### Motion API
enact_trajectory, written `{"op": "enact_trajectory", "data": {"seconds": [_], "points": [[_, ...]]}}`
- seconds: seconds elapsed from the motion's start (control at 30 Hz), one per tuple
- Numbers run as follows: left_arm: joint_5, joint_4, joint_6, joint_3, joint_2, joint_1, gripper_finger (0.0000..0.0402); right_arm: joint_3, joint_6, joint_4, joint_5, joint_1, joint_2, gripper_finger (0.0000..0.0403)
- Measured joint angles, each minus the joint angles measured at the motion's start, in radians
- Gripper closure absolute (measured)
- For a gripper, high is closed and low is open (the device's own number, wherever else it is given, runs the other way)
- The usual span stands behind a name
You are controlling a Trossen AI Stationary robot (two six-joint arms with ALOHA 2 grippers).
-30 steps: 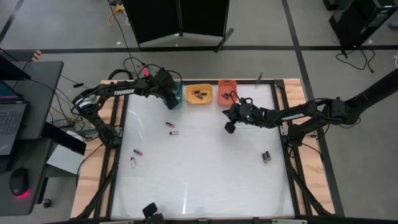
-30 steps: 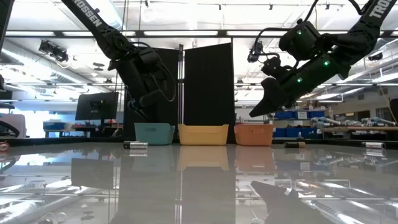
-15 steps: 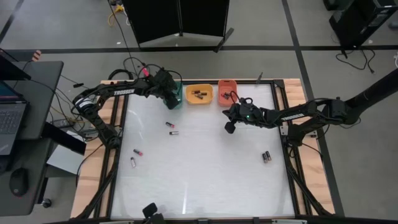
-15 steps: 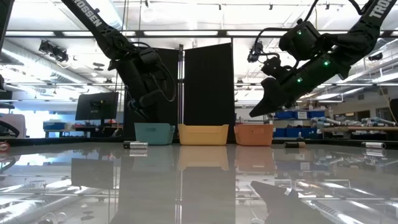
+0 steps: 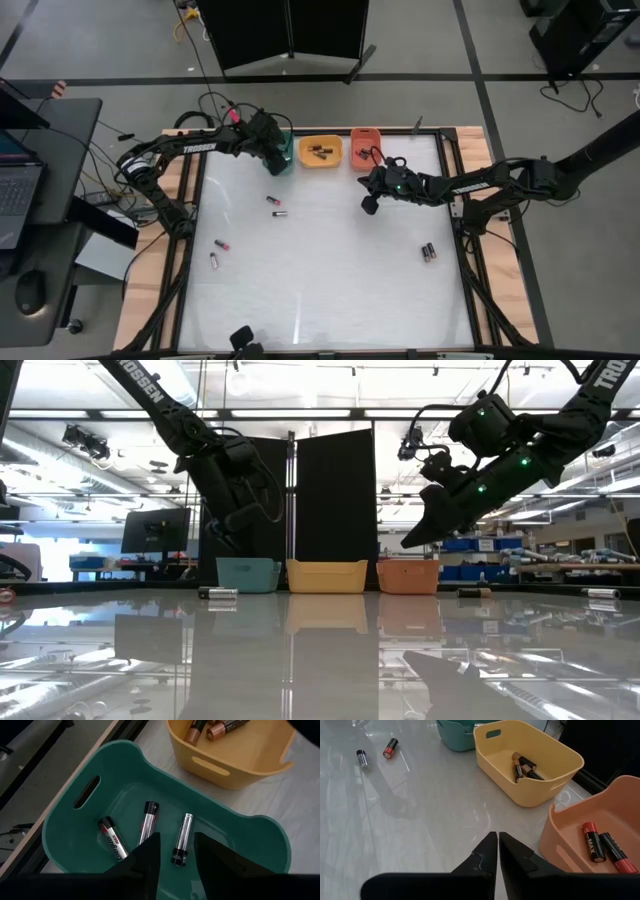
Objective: Sort batteries
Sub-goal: Put the brown battery into the yellow bin
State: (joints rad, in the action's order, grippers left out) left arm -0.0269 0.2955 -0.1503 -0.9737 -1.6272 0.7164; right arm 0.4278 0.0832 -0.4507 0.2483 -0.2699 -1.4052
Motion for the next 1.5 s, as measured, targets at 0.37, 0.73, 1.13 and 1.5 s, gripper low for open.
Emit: {"op": "enact_trajectory", "data": {"seconds": [0.37, 0.73, 1.13, 1.5], "points": [[0.001, -0.060, -0.005, 0.000, 0.041, -0.066, 0.0275, 0.000, 0.000, -0.001, 0.000, 0.000, 0.000, 0.0375], [0.003, -0.069, -0.004, 0.000, 0.147, -0.140, 0.0275, 0.000, 0.000, -0.005, 0.000, 0.000, 0.000, 0.0378], [0.003, -0.130, -0.003, 0.000, 0.163, -0.235, 0.0275, 0.000, 0.000, -0.005, 0.000, 0.000, 0.000, 0.0376], [-0.008, -0.259, 0.000, 0.035, 0.163, -0.380, 0.0277, 0.000, 0.000, -0.005, 0.000, 0.000, 0.000, 0.0374]]}}
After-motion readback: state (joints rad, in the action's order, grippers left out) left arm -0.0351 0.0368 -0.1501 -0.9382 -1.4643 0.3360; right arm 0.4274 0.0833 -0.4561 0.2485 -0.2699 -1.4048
